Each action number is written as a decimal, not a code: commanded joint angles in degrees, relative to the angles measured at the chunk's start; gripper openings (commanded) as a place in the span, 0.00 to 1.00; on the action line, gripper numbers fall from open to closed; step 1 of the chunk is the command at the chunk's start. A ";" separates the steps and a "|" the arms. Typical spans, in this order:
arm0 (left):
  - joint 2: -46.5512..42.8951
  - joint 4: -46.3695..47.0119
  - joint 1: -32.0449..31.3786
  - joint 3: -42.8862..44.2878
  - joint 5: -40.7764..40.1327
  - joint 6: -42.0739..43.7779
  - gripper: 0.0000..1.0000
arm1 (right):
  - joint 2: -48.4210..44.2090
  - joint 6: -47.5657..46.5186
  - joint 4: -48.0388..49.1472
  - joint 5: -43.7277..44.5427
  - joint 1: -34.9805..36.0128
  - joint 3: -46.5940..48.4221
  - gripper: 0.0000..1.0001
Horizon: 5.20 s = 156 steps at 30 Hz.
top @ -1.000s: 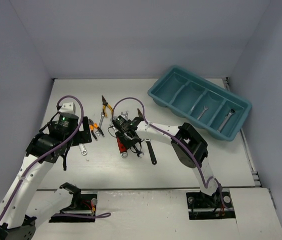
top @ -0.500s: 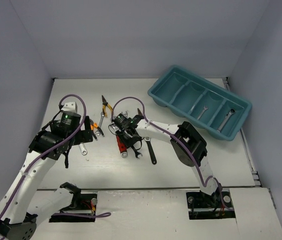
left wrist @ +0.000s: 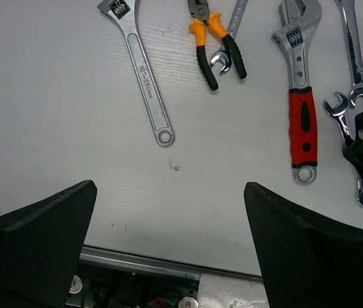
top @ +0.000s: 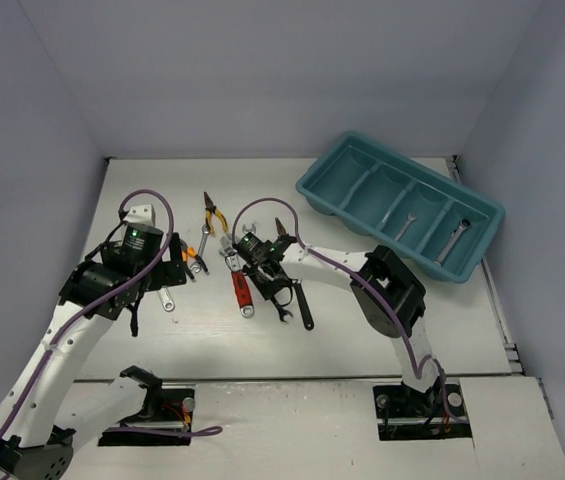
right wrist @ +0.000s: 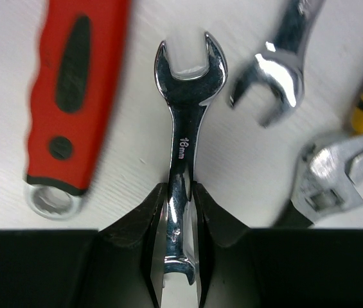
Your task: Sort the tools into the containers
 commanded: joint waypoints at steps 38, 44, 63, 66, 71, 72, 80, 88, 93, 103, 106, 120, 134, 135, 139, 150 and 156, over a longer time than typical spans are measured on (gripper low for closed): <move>1.60 0.89 0.68 0.99 1.23 -2.77 0.97 | -0.65 5.33 -2.15 2.53 -58.45 15.27 0.09; 2.48 0.98 0.68 1.44 1.50 -2.60 0.97 | -3.24 4.83 -2.15 3.92 -57.70 16.00 0.42; 4.08 1.52 0.68 2.25 2.82 -2.09 0.97 | -4.43 -14.78 -2.06 -0.04 -15.52 21.84 0.46; 3.13 1.50 0.77 1.80 3.08 -2.07 0.97 | -0.63 -14.54 -2.06 -0.30 -13.51 23.27 0.46; 1.47 1.33 0.77 0.93 3.27 -1.83 0.97 | 3.86 -14.62 -2.06 -2.13 -12.48 25.14 0.47; 0.95 1.24 0.77 0.76 3.36 -1.83 0.97 | 5.31 -15.14 -1.98 -2.49 -12.06 25.32 0.47; -0.06 1.24 0.79 -0.06 3.65 -1.94 0.97 | 9.86 -16.08 -1.97 -3.44 -10.40 28.19 0.46; 0.05 1.24 0.77 -0.12 3.89 -2.09 0.97 | 12.96 -15.42 -1.97 -2.85 -9.93 27.52 0.45; -0.30 1.24 0.77 -0.21 4.15 -2.18 0.97 | 14.73 -15.35 -1.89 -2.15 -9.65 27.41 0.42; -1.14 1.15 0.77 -0.65 4.68 -2.39 0.97 | 13.32 -14.27 -1.76 -1.16 -8.75 21.59 0.32; -0.78 1.23 0.77 -0.50 4.76 -2.44 0.97 | 11.42 -13.32 -1.63 -1.01 -8.70 17.55 0.26; 2.61 1.45 0.77 1.91 5.24 -1.48 0.97 | -5.82 -4.00 -1.66 -2.57 -6.54 -10.67 0.09; 4.45 1.49 0.85 4.23 5.39 -0.12 0.97 | -6.77 -2.09 -2.69 -3.26 -5.19 -10.37 0.22; 4.20 1.44 0.85 4.14 5.39 -0.02 0.97 | -5.97 -2.19 -2.74 -3.16 -5.19 -9.62 0.23; 2.94 1.32 0.85 3.46 5.13 0.02 0.97 | -4.16 -2.95 -2.95 -3.10 -5.19 -7.49 0.28; 2.26 1.24 0.85 2.70 5.40 0.53 0.97 | -0.04 -3.55 -4.07 -2.85 -5.26 -3.41 0.28; 2.62 1.33 0.91 2.60 5.44 0.86 0.97 | 1.69 -3.35 -4.17 -2.69 -5.19 -3.15 0.15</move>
